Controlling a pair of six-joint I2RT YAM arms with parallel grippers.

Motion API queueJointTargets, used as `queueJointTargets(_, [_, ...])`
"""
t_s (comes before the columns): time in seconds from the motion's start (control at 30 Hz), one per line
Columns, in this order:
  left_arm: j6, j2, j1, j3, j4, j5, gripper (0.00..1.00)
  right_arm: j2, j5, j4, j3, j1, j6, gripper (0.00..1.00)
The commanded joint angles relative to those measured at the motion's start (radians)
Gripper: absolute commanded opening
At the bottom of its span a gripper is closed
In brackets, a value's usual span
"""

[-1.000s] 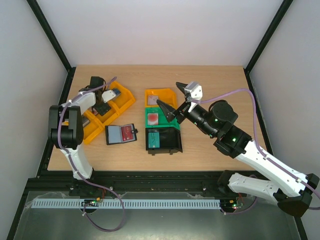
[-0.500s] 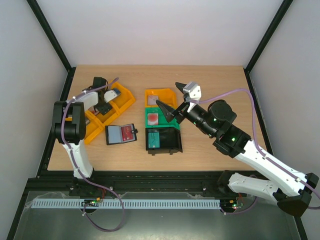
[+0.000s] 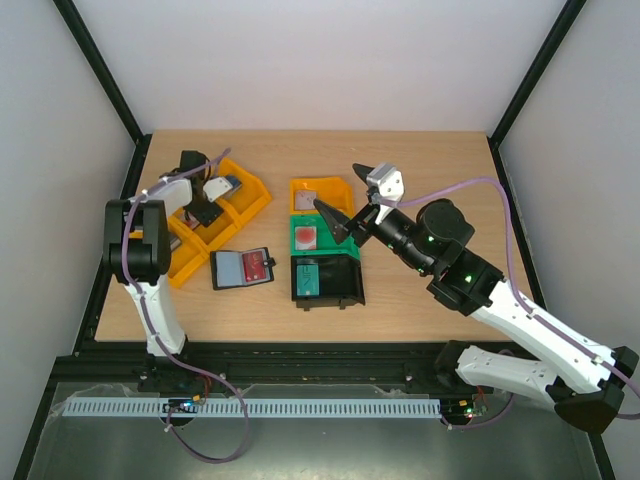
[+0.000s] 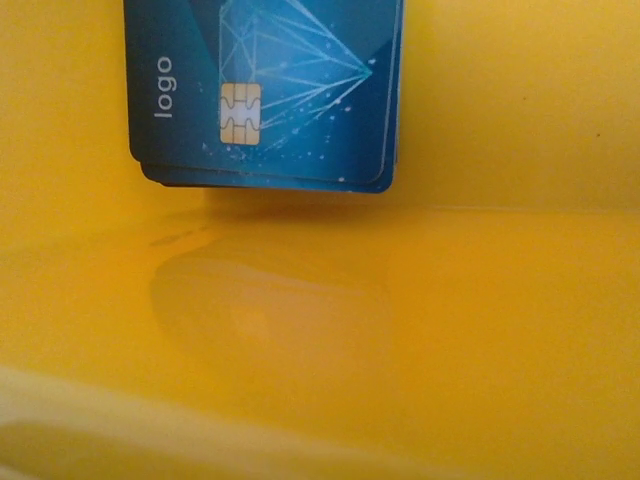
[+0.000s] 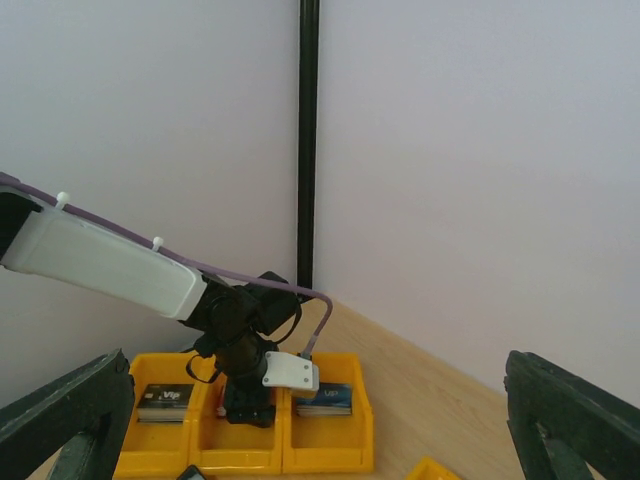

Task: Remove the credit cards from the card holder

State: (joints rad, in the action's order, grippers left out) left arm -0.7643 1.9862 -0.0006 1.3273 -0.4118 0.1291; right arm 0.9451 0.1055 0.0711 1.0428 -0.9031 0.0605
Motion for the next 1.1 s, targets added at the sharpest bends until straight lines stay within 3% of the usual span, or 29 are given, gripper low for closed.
queueJointTargets(0.0, [0.073, 0.058, 0.035, 0.090, -0.139, -0.179, 0.76, -0.014, -0.005, -0.018, 0.043, 0.004, 0.019, 0.99])
queueJointTargets(0.2, [0.058, 0.109, 0.037, 0.111, -0.205, -0.119, 0.78, -0.024, -0.011, -0.018, 0.036, 0.003, 0.027, 0.99])
queueJointTargets(0.3, [0.067, 0.133, 0.037, 0.122, -0.223, -0.086, 0.68, -0.023, -0.006, -0.018, 0.038, 0.003, 0.030, 0.99])
queueJointTargets(0.43, [0.055, 0.075, 0.032, 0.078, -0.183, -0.105, 0.47, -0.020, -0.007, -0.017, 0.040, 0.003, 0.032, 0.99])
queueJointTargets(0.67, [0.017, -0.049, 0.027, -0.021, -0.103, -0.103, 0.29, -0.012, -0.002, -0.011, 0.041, 0.004, 0.033, 0.99])
queueJointTargets(0.83, [0.016, -0.098, 0.026, -0.036, -0.081, -0.105, 0.04, -0.009, 0.002, -0.011, 0.042, 0.004, 0.034, 0.99])
queueJointTargets(1.07, [0.028, -0.150, 0.025, -0.037, -0.058, -0.122, 0.02, -0.014, 0.003, -0.017, 0.041, 0.004, 0.033, 0.99])
